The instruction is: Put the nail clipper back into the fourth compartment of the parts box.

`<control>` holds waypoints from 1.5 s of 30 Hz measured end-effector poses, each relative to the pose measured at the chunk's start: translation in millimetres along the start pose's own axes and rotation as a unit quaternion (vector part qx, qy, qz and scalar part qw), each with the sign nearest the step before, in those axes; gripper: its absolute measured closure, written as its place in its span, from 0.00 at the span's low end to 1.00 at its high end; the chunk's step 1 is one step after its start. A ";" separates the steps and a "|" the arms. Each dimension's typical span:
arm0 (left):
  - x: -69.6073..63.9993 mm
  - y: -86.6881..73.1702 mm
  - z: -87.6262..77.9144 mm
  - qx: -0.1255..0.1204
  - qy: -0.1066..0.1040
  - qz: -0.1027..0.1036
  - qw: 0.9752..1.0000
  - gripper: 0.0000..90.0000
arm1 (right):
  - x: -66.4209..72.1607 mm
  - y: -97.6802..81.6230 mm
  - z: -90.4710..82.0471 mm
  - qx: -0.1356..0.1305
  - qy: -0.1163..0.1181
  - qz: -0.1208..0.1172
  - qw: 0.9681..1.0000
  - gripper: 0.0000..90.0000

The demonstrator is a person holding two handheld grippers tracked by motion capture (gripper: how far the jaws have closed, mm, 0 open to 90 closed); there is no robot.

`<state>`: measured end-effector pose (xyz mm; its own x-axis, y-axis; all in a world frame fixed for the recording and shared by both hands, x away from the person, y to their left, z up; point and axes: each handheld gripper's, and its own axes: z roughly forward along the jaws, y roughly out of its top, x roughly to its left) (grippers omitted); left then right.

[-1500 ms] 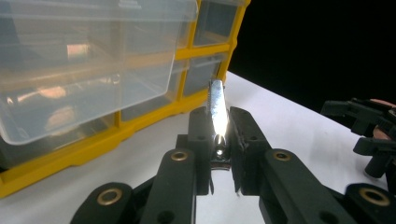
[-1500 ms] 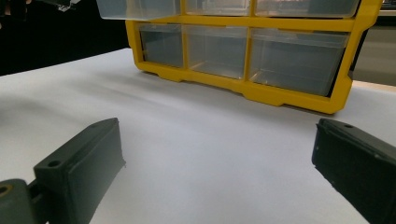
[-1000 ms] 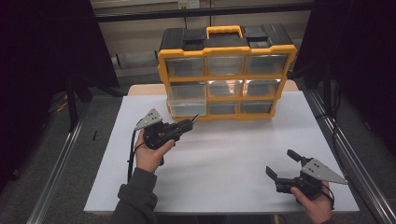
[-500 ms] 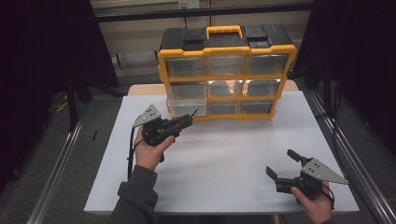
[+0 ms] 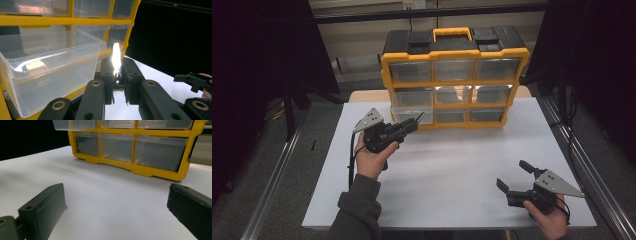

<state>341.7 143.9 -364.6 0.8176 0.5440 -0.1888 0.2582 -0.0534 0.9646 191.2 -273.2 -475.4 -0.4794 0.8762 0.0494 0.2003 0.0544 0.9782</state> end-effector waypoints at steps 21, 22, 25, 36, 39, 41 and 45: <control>4.0 14.4 1.0 -0.011 0.010 0.005 1.000 0.89 | -0.3 0.1 0.4 -0.002 -0.003 0.001 1.000 0.02; 4.2 15.1 1.2 -0.013 0.011 0.004 1.000 0.89 | -0.3 0.1 0.4 -0.002 -0.003 0.001 1.000 0.02; 4.1 16.9 1.2 -0.012 0.022 0.009 1.000 0.89 | -0.5 0.0 0.2 -0.001 -0.002 0.000 1.000 0.01; 6.8 21.9 3.6 -0.011 0.030 0.012 0.999 0.89 | -0.6 -0.1 0.1 -0.002 -0.002 0.003 1.000 0.02; 7.3 22.3 5.0 -0.013 0.029 0.014 0.999 0.89 | -1.2 -0.2 0.2 -0.002 -0.001 0.000 1.000 0.02; 6.8 23.1 5.6 -0.011 0.035 0.011 0.999 0.89 | -1.0 -0.1 0.5 -0.003 -0.003 0.002 1.000 0.01; 8.9 24.9 5.6 -0.013 0.031 0.016 0.999 0.89 | -1.2 -0.3 0.4 -0.004 -0.001 0.000 1.000 0.02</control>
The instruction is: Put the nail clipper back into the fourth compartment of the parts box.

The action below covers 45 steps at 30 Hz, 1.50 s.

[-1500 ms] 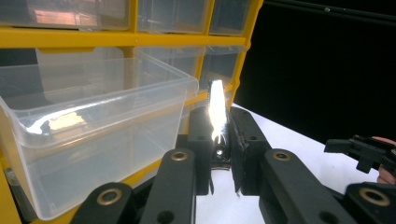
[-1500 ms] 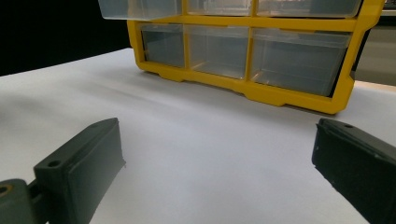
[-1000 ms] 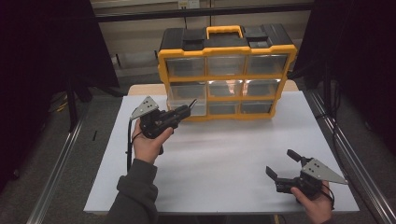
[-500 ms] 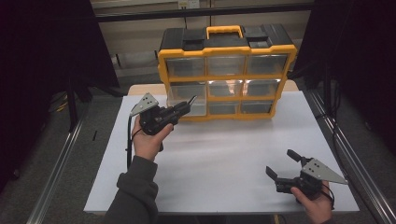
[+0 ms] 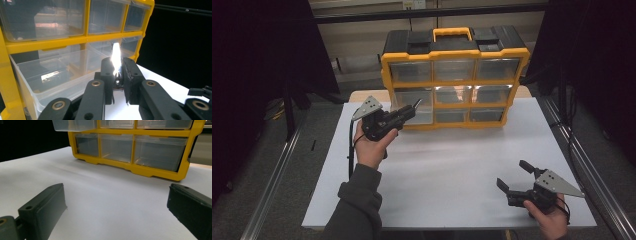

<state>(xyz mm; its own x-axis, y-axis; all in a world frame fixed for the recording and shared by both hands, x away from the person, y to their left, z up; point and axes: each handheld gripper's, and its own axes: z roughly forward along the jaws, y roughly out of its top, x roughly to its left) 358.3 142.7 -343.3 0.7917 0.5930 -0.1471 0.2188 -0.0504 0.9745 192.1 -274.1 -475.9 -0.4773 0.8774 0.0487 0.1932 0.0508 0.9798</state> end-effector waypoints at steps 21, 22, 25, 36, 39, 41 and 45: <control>2.1 7.7 5.7 -0.003 0.026 0.004 1.000 0.89 | -0.5 0.4 -0.8 -0.001 0.000 0.002 1.000 0.01; 2.8 8.2 5.2 0.001 0.028 0.007 1.000 0.89 | -0.5 0.3 -0.7 -0.001 -0.001 0.002 1.000 0.01; 3.9 9.0 5.6 -0.003 0.031 0.002 1.000 0.89 | -0.4 0.4 -0.8 -0.001 -0.001 0.002 1.000 0.01; 7.5 9.9 7.7 -0.003 0.039 -0.005 0.999 0.89 | -0.1 0.6 -0.9 -0.003 -0.001 0.004 1.000 0.01; 9.2 10.5 7.4 0.002 0.045 0.005 0.999 0.89 | -0.3 0.5 -0.9 -0.003 -0.001 0.004 1.000 0.01; 9.2 10.8 7.3 0.004 0.051 -0.001 0.999 0.89 | -0.5 0.5 -0.8 -0.003 -0.001 0.003 1.000 0.01; 10.8 10.1 7.5 0.000 0.048 -0.002 0.999 0.89 | -0.3 0.6 -0.9 -0.003 -0.001 0.004 1.000 0.01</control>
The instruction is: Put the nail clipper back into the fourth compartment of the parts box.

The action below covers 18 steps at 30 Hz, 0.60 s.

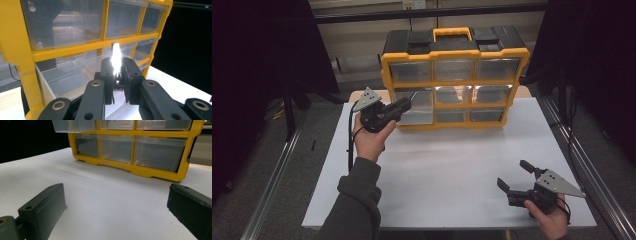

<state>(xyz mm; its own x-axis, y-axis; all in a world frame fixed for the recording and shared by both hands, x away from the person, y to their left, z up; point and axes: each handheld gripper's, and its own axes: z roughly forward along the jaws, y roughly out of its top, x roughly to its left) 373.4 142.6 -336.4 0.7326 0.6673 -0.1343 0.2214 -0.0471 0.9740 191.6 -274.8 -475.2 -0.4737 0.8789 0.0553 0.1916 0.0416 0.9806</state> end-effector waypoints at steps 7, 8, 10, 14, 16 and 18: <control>0.3 0.1 1.5 0.002 0.010 0.000 1.000 0.89 | 0.3 0.1 -0.1 0.000 0.000 0.001 1.000 0.01; 2.1 -0.1 1.8 0.002 0.003 0.005 1.000 0.89 | 0.3 0.0 -0.1 0.001 0.000 0.001 1.000 0.01; 2.4 -0.1 2.6 0.003 0.006 0.001 1.000 0.89 | 0.0 0.0 0.0 0.000 0.000 0.000 1.000 0.01; 4.9 0.5 2.5 0.006 0.013 0.004 1.000 0.89 | -0.2 -0.1 0.0 0.000 0.000 -0.001 1.000 0.01; 6.1 0.4 2.4 0.007 0.012 0.002 1.000 0.89 | -0.2 0.0 0.0 -0.001 -0.001 0.001 1.000 0.01; 7.1 0.5 2.8 0.006 0.015 0.001 1.000 0.89 | -0.2 -0.1 0.1 -0.001 -0.001 0.002 1.000 0.01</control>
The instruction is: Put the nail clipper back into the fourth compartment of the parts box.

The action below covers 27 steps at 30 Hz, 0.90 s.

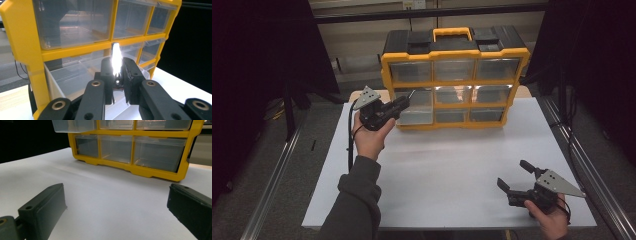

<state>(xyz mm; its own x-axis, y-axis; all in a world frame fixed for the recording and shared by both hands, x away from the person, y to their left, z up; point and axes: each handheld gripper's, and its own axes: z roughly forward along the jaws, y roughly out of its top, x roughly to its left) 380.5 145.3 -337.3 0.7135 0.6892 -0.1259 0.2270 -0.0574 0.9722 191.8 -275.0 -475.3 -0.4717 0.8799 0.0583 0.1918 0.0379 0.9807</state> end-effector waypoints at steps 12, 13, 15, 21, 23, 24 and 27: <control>2.1 2.2 2.6 0.002 0.007 0.000 1.000 0.89 | -0.1 0.0 -0.1 0.002 0.002 -0.003 1.000 0.01; 2.5 2.6 3.1 0.002 0.006 0.000 1.000 0.89 | 0.1 0.1 0.1 0.000 0.000 -0.001 1.000 0.01; 3.1 3.0 3.4 0.004 0.006 0.004 1.000 0.89 | 0.1 0.1 0.0 0.000 0.000 -0.001 1.000 0.01; 3.1 4.0 6.1 0.003 0.010 0.003 1.000 0.89 | -0.1 0.0 -0.2 0.001 0.001 -0.001 1.000 0.01; 3.1 4.0 7.7 0.003 0.012 0.001 1.000 0.89 | -0.2 0.1 -0.3 0.002 0.004 -0.002 1.000 0.01; 3.0 3.9 8.0 0.005 0.016 0.002 1.000 0.89 | -0.4 0.1 -0.7 0.003 0.004 -0.002 1.000 0.01; 4.1 2.7 10.6 0.005 0.016 0.003 1.000 0.89 | -0.4 0.3 -1.1 0.004 0.006 0.000 1.000 0.01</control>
<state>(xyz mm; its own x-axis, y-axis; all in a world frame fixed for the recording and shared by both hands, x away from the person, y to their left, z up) 391.0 140.3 -337.2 0.6936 0.7112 -0.1145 0.2306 -0.0686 0.9706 191.1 -275.9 -474.8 -0.4827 0.8737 0.0605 0.1982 0.0417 0.9793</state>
